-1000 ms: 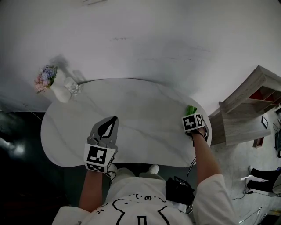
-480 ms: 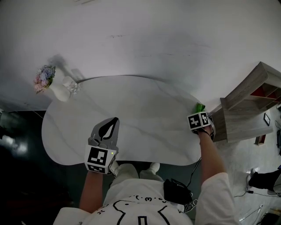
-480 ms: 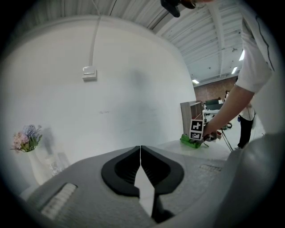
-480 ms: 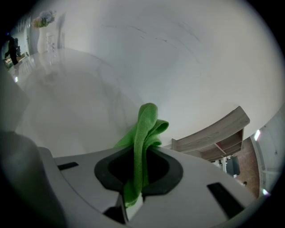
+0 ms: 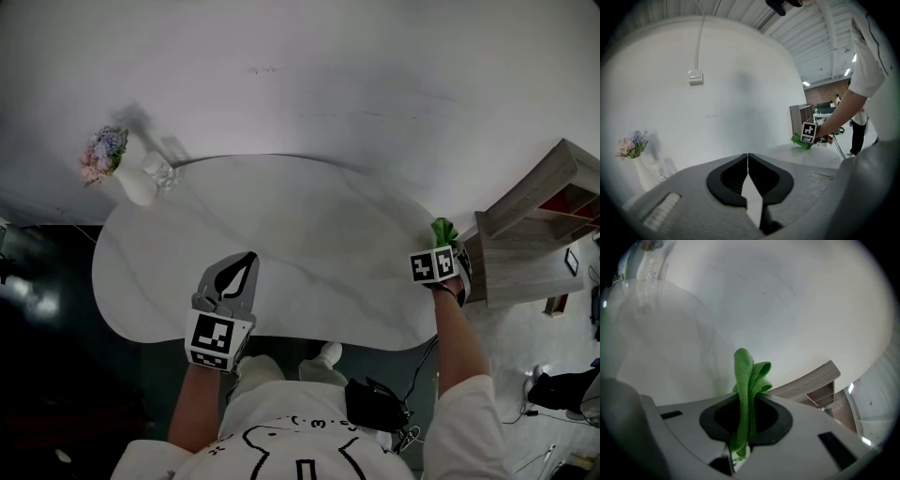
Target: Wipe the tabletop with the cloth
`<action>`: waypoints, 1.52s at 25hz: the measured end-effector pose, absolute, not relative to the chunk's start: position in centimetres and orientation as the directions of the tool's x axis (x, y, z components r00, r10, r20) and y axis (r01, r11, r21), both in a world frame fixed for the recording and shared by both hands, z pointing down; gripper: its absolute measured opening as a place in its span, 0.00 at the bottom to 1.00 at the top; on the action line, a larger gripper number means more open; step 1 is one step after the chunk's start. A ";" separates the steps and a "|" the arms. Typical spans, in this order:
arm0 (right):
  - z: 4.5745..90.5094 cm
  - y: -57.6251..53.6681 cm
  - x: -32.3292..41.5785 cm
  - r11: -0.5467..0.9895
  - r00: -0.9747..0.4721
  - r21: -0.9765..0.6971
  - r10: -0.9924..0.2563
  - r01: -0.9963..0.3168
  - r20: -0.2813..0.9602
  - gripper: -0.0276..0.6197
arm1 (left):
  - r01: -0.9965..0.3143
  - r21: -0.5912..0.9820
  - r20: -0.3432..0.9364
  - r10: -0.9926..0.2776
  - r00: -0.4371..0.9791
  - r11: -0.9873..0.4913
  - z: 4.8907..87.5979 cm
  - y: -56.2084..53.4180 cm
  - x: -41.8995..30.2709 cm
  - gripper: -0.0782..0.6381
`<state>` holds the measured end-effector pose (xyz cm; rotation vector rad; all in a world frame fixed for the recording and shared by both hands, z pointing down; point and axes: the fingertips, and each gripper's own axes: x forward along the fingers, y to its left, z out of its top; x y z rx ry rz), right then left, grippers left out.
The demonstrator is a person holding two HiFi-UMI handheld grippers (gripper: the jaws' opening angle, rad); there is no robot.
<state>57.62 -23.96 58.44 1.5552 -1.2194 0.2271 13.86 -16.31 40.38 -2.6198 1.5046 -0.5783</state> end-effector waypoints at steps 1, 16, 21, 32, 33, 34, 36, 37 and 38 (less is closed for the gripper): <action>57.7 -23.9 57.5 0.093 0.448 0.608 -0.590 -0.789 0.672 0.12 | -0.819 -0.240 0.286 -0.844 0.454 -0.522 40.3 -16.3 13.6 0.13; 49.8 -18.0 47.8 -0.201 0.277 0.193 -0.775 -0.960 0.569 0.12 | -0.788 -0.242 0.233 -0.822 0.519 -0.566 38.0 -14.9 7.1 0.13; 49.2 -14.7 41.5 -0.229 0.224 0.060 -0.806 -0.971 0.547 0.12 | -0.808 -0.219 0.207 -0.835 0.509 -0.547 37.6 -13.2 3.5 0.13; 46.6 -10.2 32.0 -0.197 0.166 -0.009 -0.852 -0.980 0.497 0.12 | -0.872 -0.160 0.137 -0.886 0.444 -0.462 36.5 -10.1 -4.8 0.13; 46.5 -10.0 31.0 -0.193 0.149 -0.039 -0.857 -0.980 0.494 0.12 | -0.877 -0.156 0.132 -0.889 0.438 -0.455 36.4 -9.8 -5.4 0.13; 46.4 -9.7 30.0 -0.185 0.128 -0.069 -0.861 -0.980 0.492 0.12 | -0.881 -0.153 0.126 -0.893 0.433 -0.449 36.3 -9.6 -6.1 0.13; 46.2 -9.3 27.7 -0.163 0.088 -0.114 -0.870 -0.980 0.486 0.12 | -0.885 -0.150 0.119 -0.897 0.426 -0.440 36.3 -8.9 -7.4 0.13; 46.0 -9.1 26.6 -0.151 0.073 -0.126 -0.874 -0.981 0.480 0.12 | -0.887 -0.150 0.117 -0.899 0.423 -0.437 36.3 -8.6 -8.1 0.13; 45.9 -9.0 25.5 -0.138 0.059 -0.133 -0.878 -0.981 0.475 0.12 | -0.889 -0.150 0.116 -0.900 0.419 -0.433 36.3 -8.3 -8.8 0.13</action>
